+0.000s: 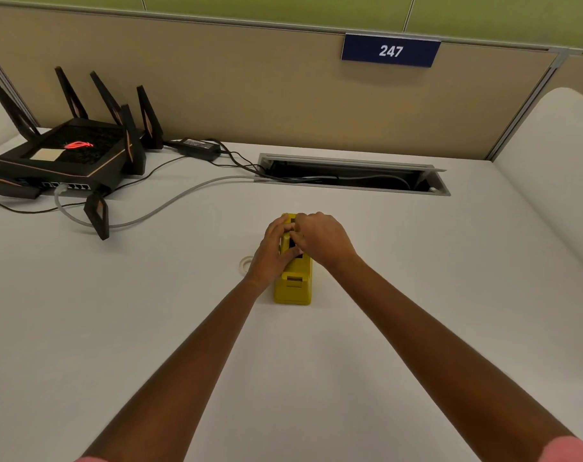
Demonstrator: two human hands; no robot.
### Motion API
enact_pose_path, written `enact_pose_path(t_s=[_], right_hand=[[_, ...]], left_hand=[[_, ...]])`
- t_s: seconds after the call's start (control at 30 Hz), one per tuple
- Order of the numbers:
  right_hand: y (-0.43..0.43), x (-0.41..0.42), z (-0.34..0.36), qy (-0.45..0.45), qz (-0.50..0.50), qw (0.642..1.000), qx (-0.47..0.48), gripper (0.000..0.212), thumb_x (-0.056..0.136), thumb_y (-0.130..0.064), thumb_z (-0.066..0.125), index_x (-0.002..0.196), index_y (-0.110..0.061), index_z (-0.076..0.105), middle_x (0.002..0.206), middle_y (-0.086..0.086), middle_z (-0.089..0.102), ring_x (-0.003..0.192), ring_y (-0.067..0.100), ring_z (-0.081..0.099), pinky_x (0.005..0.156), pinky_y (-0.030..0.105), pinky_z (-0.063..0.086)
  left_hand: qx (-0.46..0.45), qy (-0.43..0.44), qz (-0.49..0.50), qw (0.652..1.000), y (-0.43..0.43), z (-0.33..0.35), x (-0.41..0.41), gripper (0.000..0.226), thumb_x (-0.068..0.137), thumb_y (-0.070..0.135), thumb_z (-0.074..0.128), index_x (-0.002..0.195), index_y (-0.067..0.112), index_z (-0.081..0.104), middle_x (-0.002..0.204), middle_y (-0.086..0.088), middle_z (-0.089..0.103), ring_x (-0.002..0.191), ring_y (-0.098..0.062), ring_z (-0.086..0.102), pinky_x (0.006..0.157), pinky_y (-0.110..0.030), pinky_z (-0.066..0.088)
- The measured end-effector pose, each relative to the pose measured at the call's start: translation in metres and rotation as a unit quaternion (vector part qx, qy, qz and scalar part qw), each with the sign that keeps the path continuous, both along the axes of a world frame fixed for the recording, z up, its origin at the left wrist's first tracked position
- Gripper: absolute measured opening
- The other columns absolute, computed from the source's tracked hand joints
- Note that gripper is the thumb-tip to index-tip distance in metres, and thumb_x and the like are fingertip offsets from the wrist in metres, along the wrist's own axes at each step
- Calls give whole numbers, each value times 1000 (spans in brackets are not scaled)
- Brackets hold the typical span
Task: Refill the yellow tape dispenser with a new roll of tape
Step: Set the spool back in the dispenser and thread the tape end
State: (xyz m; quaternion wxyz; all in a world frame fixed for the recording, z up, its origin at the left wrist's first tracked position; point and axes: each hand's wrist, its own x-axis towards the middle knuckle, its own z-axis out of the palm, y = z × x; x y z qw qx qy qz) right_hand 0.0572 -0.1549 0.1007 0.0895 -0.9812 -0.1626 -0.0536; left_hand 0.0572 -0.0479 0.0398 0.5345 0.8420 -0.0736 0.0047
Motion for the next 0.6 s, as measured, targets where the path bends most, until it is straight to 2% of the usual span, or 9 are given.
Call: enact_pose_path(t_s=[0.07,0.17,0.27,0.47,0.6], right_hand=[[4,-1,0,-7,-10,1000,-11,22,90,-16,50,103,0,56,99,19,67,87,32,62,66,31,41],[10,-3,0,-12,-9,1000,-26,21,92,-11,47,109,0,53,104,18,66,92,31,62,76,34,48],[11,-4,-2,-11,-1,999,-35,23,91,-7,49,113,0,51,112,17,63,99,31,60,82,34,49],[11,-4,-7,-18,-4,999,-42,25,93,-7,48,117,-1,48,115,17,60,103,28,58,82,33,51],[7,0,-7,6,-14,1000,-17,33,88,-14,58,115,0,47,115,19,59,103,29,57,83,35,50]], left_hand=[[3,2,8,1000,-1,-1,1,60,83,13,60,135,9,30,148,-12,30,133,-28,34,102,-32,34],[8,11,22,1000,-2,-3,1,59,83,15,59,134,9,29,146,-14,32,131,-31,37,101,-35,36],[11,15,27,999,-3,-3,1,60,84,15,58,135,9,28,146,-15,33,130,-32,37,101,-37,36],[4,12,18,1000,-3,0,0,61,84,13,58,136,7,26,147,-15,31,132,-32,35,106,-41,35],[10,9,5,1000,-1,1,-1,63,84,15,59,137,9,27,148,-12,28,133,-29,33,105,-40,35]])
